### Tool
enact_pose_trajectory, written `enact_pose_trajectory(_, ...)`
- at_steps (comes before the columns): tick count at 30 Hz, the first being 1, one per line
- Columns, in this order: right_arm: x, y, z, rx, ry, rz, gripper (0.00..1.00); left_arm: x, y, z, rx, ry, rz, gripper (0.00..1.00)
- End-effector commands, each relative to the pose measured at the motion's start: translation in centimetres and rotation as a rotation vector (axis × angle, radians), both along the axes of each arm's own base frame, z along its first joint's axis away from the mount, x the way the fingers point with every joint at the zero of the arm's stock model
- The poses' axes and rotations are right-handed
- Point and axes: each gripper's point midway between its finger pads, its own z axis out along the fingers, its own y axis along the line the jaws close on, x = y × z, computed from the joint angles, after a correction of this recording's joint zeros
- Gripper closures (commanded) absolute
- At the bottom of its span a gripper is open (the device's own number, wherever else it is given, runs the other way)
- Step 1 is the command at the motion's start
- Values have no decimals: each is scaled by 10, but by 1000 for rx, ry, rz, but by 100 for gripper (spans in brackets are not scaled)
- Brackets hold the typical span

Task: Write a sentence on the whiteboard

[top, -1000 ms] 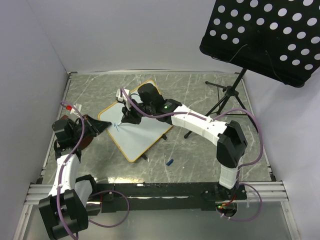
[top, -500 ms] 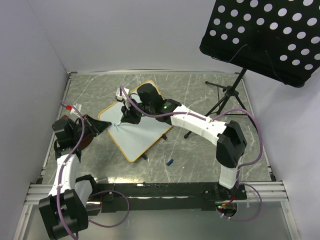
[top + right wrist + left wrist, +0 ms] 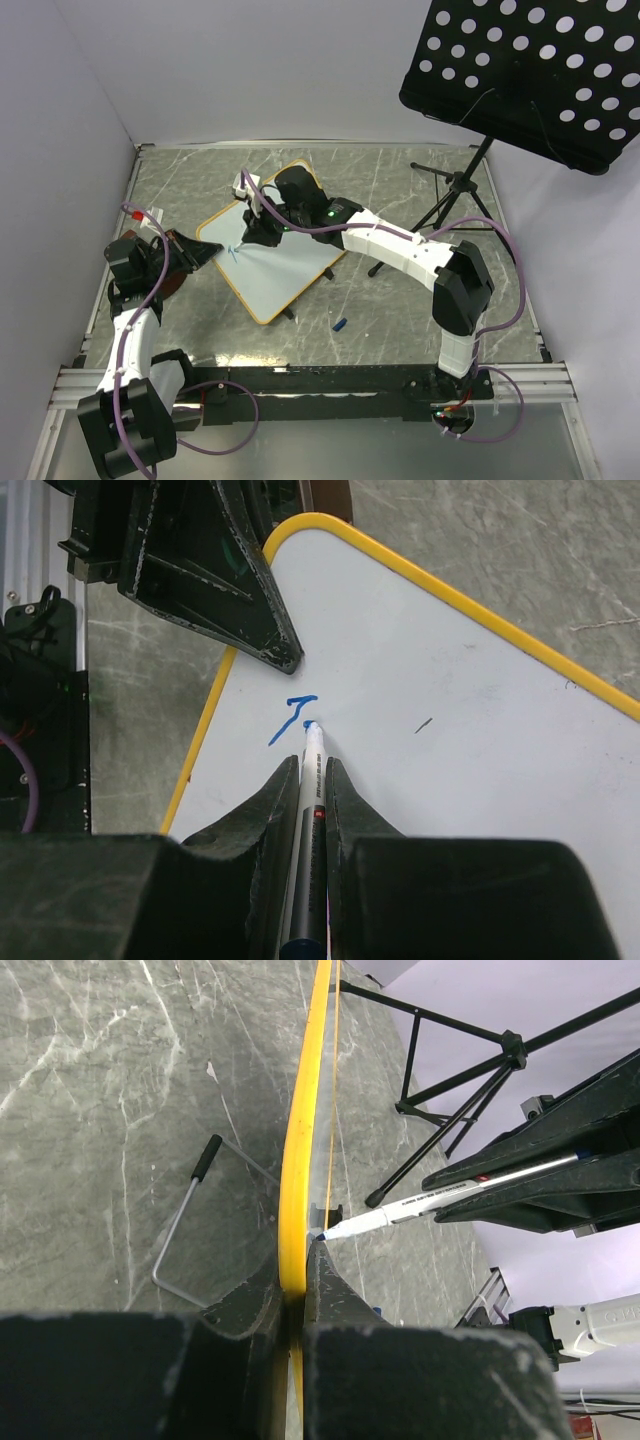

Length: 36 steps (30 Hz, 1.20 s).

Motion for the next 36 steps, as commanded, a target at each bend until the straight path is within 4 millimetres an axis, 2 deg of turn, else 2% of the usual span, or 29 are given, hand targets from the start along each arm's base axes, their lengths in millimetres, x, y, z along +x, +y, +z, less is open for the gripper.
enact_pose_trajectory(1,23,-4,27,45,-84,-76,100,5,2,14,88,-143,-26,99)
enact_pose_trajectory(18,29,-14,25,33,-90,-105,100,5,2,13,88,-138,-23,99)
enact_pose_trajectory(36,13,-24,12,1,-78,-58,100,6,3,14,88,-136,-18,99)
